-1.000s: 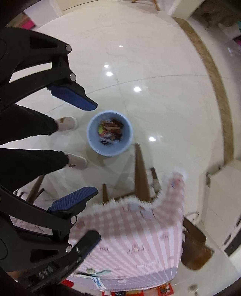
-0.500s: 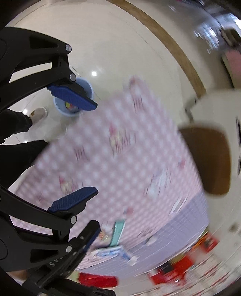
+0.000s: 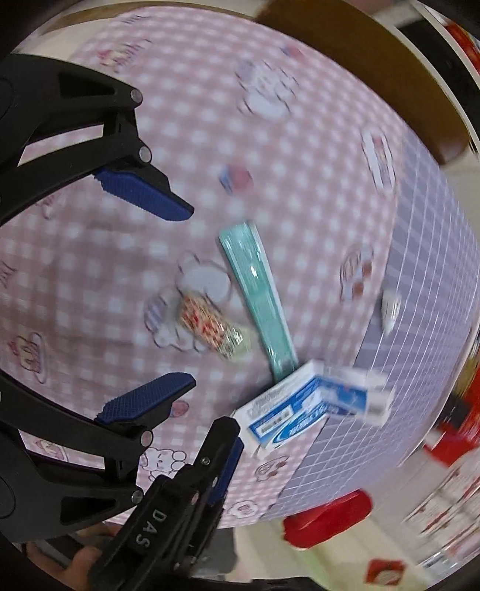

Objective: Collect trash
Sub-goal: 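Swing both open tools back over the table, then grasp the red checkered snack wrapper with the left tool while the right tool grasps the teal toothpaste tube, then carry the wrapper and toothpaste tube with both tools toward the blue bucket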

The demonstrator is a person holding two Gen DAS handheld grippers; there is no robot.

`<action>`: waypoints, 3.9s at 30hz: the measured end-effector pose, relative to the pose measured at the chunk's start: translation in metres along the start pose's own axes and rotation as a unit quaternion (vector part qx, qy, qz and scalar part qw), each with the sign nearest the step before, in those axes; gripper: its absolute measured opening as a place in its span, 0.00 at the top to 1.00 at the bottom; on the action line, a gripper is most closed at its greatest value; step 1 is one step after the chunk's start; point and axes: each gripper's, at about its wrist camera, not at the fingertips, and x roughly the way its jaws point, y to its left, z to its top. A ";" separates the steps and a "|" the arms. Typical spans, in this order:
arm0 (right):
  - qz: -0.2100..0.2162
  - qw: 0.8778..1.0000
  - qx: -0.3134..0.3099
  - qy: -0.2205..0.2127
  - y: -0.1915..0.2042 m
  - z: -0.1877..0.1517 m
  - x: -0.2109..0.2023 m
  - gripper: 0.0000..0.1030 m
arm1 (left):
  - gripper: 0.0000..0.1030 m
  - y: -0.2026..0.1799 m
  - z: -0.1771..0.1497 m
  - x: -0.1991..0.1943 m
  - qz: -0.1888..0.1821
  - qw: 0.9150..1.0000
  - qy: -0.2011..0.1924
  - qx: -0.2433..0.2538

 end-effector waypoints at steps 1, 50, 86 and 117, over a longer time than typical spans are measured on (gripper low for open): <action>0.000 1.000 0.002 0.000 -0.003 0.001 0.000 0.72 | 0.24 -0.004 0.002 0.005 0.002 1.000 0.004 0.009; 0.005 0.933 -0.359 0.035 0.088 0.038 0.104 0.70 | 0.88 0.121 -0.031 -0.029 -0.018 0.962 -0.050 -0.267; 0.043 0.914 -0.399 0.056 0.085 0.046 0.109 0.60 | 0.87 0.119 -0.039 -0.028 -0.030 0.957 -0.051 -0.285; 0.193 0.904 -0.364 0.116 0.222 -0.070 0.063 0.74 | 0.87 0.179 -0.152 -0.108 0.018 0.929 -0.087 -0.358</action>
